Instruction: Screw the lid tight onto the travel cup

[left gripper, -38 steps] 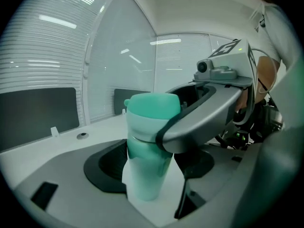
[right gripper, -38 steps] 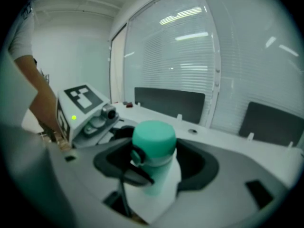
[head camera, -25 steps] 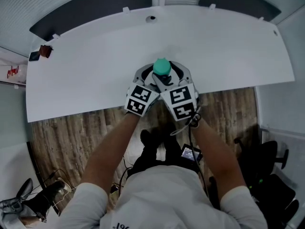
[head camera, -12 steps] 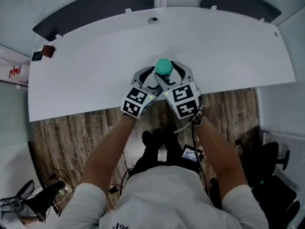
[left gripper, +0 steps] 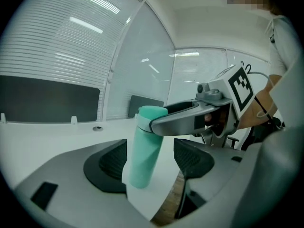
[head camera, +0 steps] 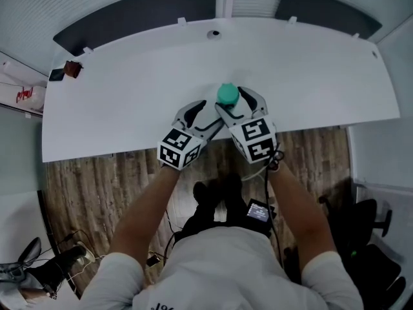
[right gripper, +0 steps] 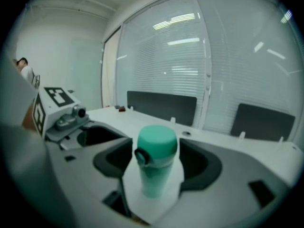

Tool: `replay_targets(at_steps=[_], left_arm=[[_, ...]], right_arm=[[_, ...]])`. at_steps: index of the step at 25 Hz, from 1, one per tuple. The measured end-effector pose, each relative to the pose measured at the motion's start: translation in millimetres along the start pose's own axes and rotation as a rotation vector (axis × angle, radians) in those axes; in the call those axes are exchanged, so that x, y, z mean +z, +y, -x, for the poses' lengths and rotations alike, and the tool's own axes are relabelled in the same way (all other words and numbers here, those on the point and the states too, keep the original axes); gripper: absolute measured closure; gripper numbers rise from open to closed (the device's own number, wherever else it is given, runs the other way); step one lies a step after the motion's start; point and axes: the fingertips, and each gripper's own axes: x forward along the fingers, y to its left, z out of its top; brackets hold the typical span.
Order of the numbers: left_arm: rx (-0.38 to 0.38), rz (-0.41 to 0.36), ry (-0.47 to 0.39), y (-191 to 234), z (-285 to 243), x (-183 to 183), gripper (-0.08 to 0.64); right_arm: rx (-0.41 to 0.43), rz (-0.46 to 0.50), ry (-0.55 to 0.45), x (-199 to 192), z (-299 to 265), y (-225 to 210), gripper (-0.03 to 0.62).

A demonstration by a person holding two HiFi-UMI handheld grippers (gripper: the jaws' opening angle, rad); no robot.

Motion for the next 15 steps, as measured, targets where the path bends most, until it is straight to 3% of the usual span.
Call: replay_targets(at_steps=[15], left_arm=[[0.028, 0.109, -0.130, 1.7, 39.3, 34.0, 0.244]], right_arm=[[-0.056, 0.002, -0.047, 12.4, 28.6, -8.5, 0.290]])
